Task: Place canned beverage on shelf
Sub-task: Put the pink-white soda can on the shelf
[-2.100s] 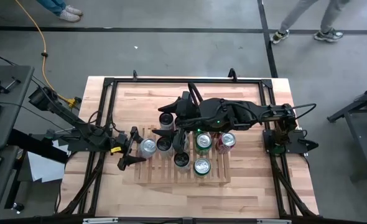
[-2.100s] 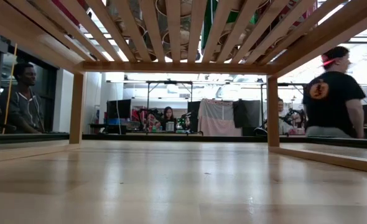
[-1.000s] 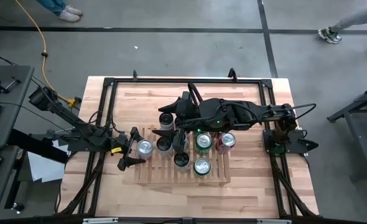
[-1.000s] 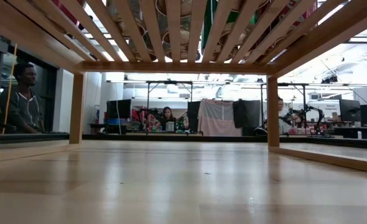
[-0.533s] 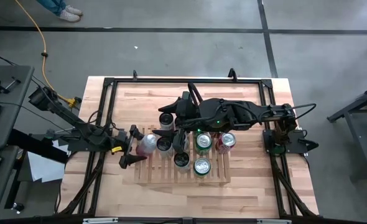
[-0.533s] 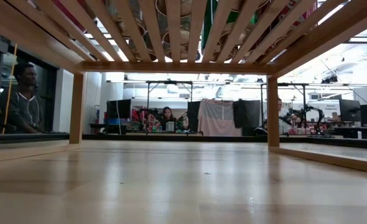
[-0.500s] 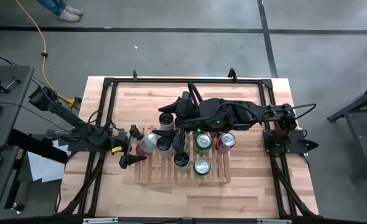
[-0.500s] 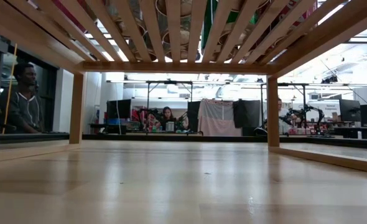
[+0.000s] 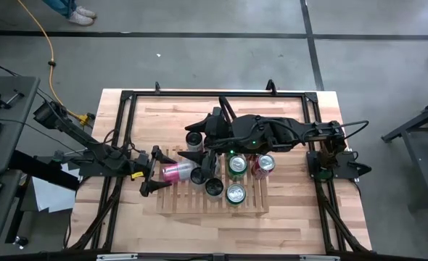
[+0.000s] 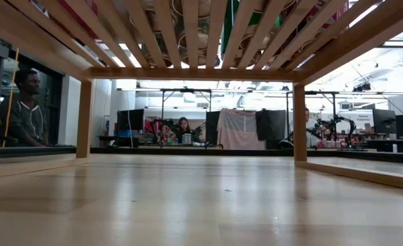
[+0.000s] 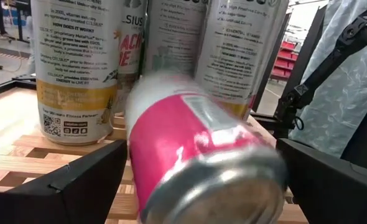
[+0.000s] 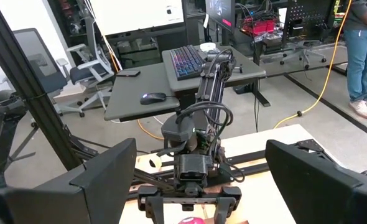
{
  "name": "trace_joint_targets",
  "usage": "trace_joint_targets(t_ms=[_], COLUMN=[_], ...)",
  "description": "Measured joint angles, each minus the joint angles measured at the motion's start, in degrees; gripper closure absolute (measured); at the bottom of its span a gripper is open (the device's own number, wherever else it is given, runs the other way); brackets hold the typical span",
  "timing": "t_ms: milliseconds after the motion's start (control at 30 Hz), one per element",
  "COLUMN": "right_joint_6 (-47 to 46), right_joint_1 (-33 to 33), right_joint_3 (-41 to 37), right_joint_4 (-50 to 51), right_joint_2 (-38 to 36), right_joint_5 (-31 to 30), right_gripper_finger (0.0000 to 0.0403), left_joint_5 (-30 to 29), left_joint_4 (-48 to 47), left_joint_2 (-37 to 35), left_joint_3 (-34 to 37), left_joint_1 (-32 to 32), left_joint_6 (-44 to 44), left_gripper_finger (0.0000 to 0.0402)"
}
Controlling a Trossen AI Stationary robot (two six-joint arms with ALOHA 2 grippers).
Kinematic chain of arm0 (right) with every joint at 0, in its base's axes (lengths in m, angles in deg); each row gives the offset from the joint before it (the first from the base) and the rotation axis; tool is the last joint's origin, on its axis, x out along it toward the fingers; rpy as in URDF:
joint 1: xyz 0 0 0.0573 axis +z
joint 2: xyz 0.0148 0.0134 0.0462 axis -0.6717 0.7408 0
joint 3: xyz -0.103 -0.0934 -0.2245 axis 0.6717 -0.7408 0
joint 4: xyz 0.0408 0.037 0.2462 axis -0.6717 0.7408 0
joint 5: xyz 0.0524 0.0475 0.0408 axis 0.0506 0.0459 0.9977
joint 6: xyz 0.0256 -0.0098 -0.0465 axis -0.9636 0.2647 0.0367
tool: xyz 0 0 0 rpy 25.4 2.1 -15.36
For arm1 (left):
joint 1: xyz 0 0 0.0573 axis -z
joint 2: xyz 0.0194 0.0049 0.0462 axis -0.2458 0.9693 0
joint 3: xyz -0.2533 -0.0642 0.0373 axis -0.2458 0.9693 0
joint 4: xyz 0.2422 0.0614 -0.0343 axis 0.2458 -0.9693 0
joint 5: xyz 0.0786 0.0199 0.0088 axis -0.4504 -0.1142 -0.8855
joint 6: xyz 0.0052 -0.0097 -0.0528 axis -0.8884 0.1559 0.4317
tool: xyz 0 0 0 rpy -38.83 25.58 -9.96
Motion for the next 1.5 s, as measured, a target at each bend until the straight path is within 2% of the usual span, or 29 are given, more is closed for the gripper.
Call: trace_joint_targets(t_ms=[367,767,967,1267,1400,1500], right_joint_6=[0.1,0.1,0.1,0.1,0.1,-0.1], right_joint_1=[0.0,0.0,0.0,0.0,0.0,0.0], right_joint_3=[0.0,0.0,0.0,0.0,0.0,0.0], right_joint_4=[0.0,1.2,1.2,1.2,1.2,1.2], right_joint_2=[0.0,0.0,0.0,0.0,0.0,0.0], right_joint_5=[0.0,0.0,0.0,0.0,0.0,0.0], right_gripper_finger=[0.0062,0.0062,0.0062,0.0062,0.0062,0.0062], left_joint_5=[-0.1,1.4,1.6,-1.6,-2.0,-2.6], left_joint_4=[-0.6,0.2,0.0,-0.1,-0.5,-0.7], left_joint_2=[0.0,0.0,0.0,0.0,0.1,0.1], left_joint_3=[0.1,0.1,0.1,0.1,0.2,0.2], left_joint_1=[0.0,0.0,0.0,0.0,0.0,0.0], left_joint_6=[-4.0,0.2,-2.1,-2.4,-4.1,-4.3], left_gripper_finger=[0.0002,0.0002,0.0002,0.0002,0.0015,0.0041])
